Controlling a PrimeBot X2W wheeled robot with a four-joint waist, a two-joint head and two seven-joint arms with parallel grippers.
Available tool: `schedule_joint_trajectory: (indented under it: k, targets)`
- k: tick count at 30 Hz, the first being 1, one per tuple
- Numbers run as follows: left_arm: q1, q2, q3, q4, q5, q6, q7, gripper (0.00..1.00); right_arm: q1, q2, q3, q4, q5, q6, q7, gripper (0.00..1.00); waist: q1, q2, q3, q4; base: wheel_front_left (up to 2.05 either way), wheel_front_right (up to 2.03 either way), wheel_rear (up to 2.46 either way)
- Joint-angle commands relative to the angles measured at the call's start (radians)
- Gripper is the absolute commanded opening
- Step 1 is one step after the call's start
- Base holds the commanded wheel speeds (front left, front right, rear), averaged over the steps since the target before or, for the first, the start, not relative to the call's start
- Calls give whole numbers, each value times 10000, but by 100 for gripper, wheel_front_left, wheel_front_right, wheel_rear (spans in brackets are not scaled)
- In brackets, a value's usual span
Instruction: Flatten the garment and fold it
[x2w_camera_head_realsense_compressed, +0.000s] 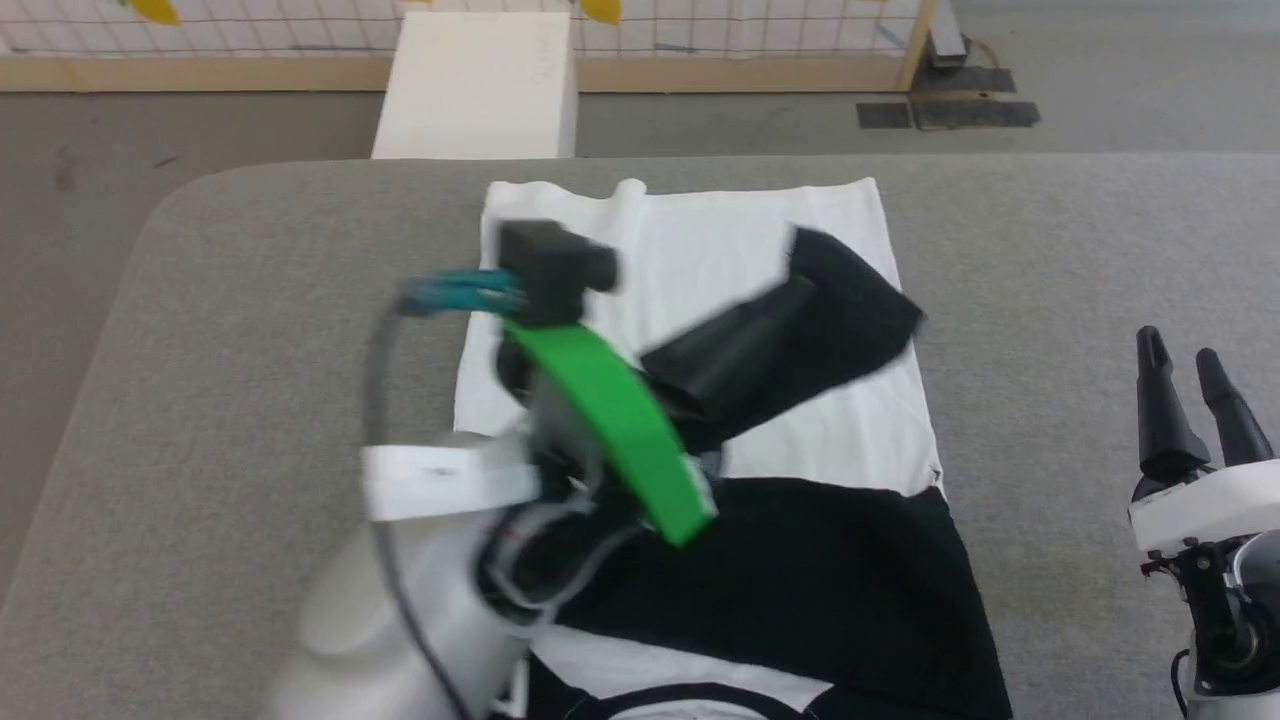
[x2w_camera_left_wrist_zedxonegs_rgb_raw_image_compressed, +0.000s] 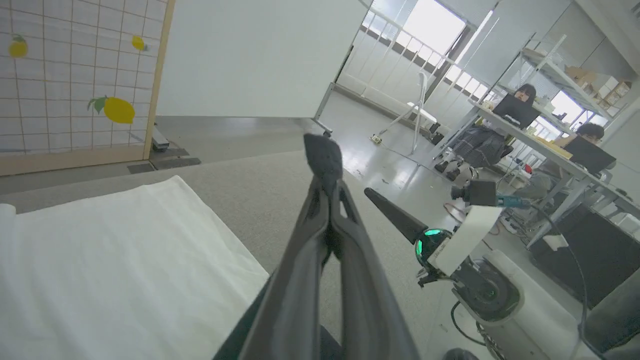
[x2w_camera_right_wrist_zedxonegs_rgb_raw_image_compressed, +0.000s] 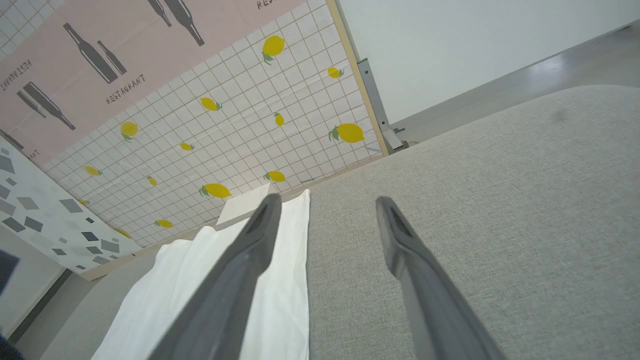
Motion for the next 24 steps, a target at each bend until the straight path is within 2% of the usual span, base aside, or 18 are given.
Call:
schedule_joint_trajectory:
  k: [1,6,13,14,15,16,20,24]
  targets:
    - [-226,-250,-369,313,155,-70,-102,0,-9,-1,53,63,89,-13,-109,100,1,0,208,-354,0,0,0]
    - [-517,-929,-1685,1651,330,-70,-485,0,-60,-1,108,201,175,-13,-266,100,1,0,483,-820,0,0,0]
    - [-825,-914,-3789,3840,589,-70,-47,0,-112,-1,228,380,318,-13,-502,100,1,0,839,-1379,0,0,0]
    - [-807,-923,-3943,4012,510,-70,7,5,-110,-1,228,399,327,-13,-529,100,1,0,867,-1415,0,0,0]
    - [-748,-950,-4048,4187,288,-70,93,47,-105,-1,220,419,335,-13,-560,100,1,0,889,-1436,0,0,0]
    - [-729,-970,-4106,4256,112,-70,135,100,-96,-1,204,431,336,-13,-582,100,1,0,901,-1440,0,0,0]
    - [-890,-945,-4012,4305,-545,-71,271,100,-61,-1,65,458,304,-13,-643,100,1,0,912,-1304,0,0,0]
    - [-1235,-765,-3286,4091,-1042,-69,-41,100,-81,-1,73,481,239,-13,-604,100,1,0,745,-1021,0,0,0]
